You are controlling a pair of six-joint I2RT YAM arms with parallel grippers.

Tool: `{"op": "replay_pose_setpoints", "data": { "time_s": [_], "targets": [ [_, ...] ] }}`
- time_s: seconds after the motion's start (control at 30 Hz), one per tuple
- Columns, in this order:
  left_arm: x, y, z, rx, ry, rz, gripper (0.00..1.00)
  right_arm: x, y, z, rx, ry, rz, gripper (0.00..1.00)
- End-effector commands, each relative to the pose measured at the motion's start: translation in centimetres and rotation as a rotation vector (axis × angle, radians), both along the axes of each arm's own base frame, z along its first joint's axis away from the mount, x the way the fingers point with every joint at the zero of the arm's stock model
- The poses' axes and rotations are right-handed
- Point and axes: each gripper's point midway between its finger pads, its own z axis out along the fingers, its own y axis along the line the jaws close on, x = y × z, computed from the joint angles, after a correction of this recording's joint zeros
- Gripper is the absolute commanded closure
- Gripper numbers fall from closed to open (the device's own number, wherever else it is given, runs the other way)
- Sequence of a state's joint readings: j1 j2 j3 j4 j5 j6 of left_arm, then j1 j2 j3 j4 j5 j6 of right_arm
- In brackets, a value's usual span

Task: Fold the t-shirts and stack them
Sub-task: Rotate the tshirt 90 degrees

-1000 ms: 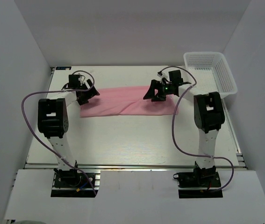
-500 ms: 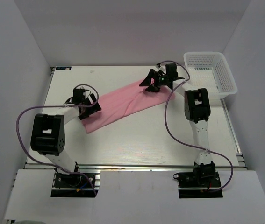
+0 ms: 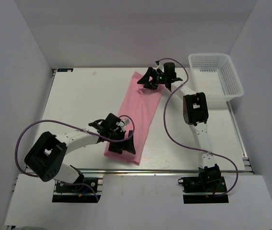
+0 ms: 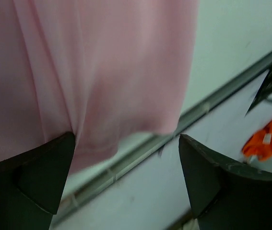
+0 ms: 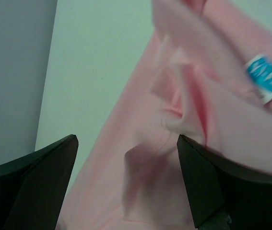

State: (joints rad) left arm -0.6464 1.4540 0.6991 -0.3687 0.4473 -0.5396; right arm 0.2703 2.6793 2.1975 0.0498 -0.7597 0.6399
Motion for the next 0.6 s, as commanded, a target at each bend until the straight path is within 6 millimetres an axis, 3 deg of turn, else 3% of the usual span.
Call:
{"op": "replay_pose_setpoints", "data": {
  "time_s": [0.0,0.07,0.1,0.17,0.27,0.37,0.4,0.43,0.47,0.5,0.53,0.57],
  "targets": [
    [-9.1,5.0,-0.2,0.216,0.337,-0.016,0.0,1.6,-1.2,0.1,-0.09,-0.038,-0.083,0.1],
    [-9.2,4.3,1.2,0.159,0.295,-0.008,0.0,2.5,-1.9,1.5,-0.153,-0.116,-0.115,0.1],
    [-9.1,3.9,1.6,0.136,0.265,-0.023,0.0,2.5,-2.1,3.7,-0.153,-0.151,-0.119,0.1],
    [-8.5,3.3,2.6,0.106,0.212,-0.022,0.0,2.2,-2.1,4.5,-0.181,-0.194,-0.093,0.1],
    [-5.8,2.7,4.9,0.107,0.052,-0.028,0.0,1.3,-1.9,7.6,-0.222,-0.292,-0.042,0.1],
    [-3.2,2.2,7.1,0.119,-0.091,-0.036,0.0,-0.6,-1.2,11.7,-0.255,-0.377,0.011,0.1],
    [-2.5,2.1,7.6,0.123,-0.123,-0.033,0.0,-1.4,-0.7,11.6,-0.274,-0.372,0.027,0.1],
    [-1.1,2.4,8.1,0.154,-0.182,0.005,0.0,-2.7,-0.5,13.1,-0.29,-0.374,0.035,0.1],
    [-0.3,2.8,8.2,0.181,-0.217,0.031,0.0,-3.7,-0.1,13.0,-0.322,-0.374,0.054,0.1],
    [0.5,3.4,7.9,0.225,-0.229,0.077,0.0,-3.5,-1.0,12.6,-0.394,-0.361,-0.004,0.1],
    [2.5,4.6,8.1,0.287,-0.278,0.173,0.0,-4.3,-1.2,11.4,-0.434,-0.321,-0.016,0.1],
    [3.0,5.0,8.3,0.301,-0.278,0.215,0.0,-6.7,-1.1,11.7,-0.492,-0.286,-0.028,0.1]
  ]
}}
